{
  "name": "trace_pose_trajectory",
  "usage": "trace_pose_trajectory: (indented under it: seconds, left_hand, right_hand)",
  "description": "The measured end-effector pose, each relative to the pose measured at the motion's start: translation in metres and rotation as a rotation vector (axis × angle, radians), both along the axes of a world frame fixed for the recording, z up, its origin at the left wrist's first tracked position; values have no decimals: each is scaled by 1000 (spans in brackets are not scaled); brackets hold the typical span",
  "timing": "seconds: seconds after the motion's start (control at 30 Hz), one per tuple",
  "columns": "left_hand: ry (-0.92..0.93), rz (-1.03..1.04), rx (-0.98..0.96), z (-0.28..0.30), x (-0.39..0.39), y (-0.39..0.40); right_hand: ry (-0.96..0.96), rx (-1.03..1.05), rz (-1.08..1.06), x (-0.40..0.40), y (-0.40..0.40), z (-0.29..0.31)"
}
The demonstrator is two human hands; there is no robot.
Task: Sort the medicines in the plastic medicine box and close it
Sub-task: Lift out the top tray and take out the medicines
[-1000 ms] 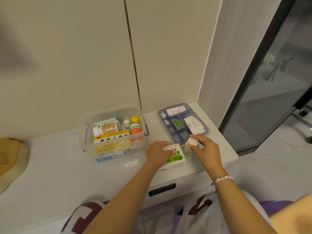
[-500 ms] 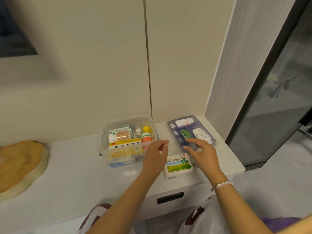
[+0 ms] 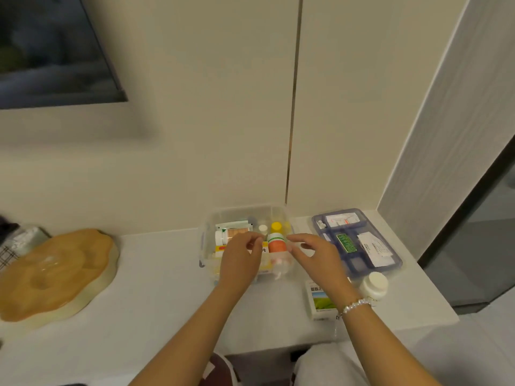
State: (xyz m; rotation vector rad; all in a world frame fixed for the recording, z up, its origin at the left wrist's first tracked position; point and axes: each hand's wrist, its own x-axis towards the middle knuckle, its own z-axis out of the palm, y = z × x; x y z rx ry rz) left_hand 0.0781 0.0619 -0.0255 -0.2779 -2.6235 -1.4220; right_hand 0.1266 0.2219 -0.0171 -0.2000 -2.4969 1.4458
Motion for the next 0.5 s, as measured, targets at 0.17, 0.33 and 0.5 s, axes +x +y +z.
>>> trace_pose_trajectory:
  seconds: [0.17,0.33,0.5]
  left_hand:
    - [-194,-68,-190,-1,-36,-25]
    - [-228,-122,-247,3,-60,-40]
    - [-129,-194,-349,0,-76,-40]
  right_hand:
    - [-47,107,84,-22,-11,-2]
    - [-196,272,225,-54,-19,1]
    - [-351,461,333,-92,-34,1]
